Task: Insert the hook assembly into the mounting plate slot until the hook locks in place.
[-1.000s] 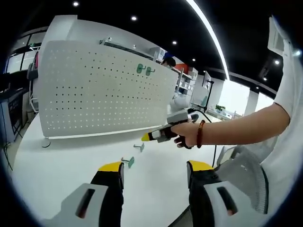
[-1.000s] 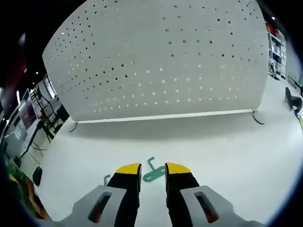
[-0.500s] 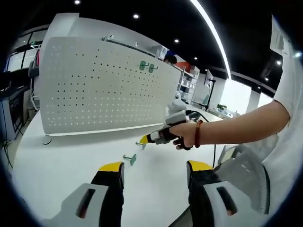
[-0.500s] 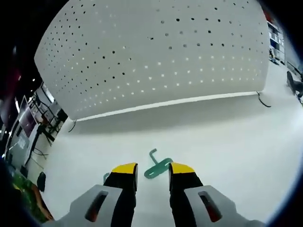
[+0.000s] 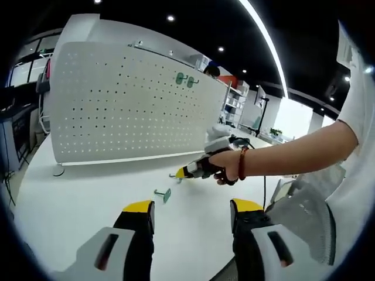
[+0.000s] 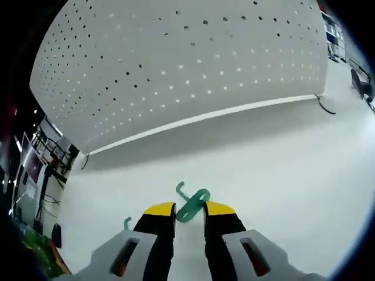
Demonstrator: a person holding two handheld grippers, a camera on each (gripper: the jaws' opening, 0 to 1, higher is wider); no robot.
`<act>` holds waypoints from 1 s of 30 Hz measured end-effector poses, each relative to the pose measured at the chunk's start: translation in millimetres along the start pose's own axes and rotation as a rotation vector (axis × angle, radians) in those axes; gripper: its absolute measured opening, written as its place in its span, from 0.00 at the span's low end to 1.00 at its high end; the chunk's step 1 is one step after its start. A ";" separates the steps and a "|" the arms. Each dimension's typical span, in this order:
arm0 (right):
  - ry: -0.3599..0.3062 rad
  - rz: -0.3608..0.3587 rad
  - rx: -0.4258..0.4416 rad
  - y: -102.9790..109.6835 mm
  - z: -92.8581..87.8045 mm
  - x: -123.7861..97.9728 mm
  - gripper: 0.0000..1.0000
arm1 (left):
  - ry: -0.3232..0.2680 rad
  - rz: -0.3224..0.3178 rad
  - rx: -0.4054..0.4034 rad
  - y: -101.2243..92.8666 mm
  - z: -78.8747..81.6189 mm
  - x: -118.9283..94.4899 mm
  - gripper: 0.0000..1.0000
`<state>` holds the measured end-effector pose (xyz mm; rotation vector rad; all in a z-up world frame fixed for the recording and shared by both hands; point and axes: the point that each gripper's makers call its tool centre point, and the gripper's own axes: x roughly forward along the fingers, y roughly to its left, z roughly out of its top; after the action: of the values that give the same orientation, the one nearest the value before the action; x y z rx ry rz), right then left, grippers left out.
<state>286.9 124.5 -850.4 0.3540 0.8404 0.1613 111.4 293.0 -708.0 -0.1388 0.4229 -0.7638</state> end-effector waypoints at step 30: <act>0.012 0.009 0.038 -2.3 -6.9 -8.3 0.02 | 0.003 -0.004 0.018 -5.7 2.8 -1.0 0.53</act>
<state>276.3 121.8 -849.6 0.3930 0.8547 0.1560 108.2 289.5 -703.6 -0.1214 0.4187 -0.7722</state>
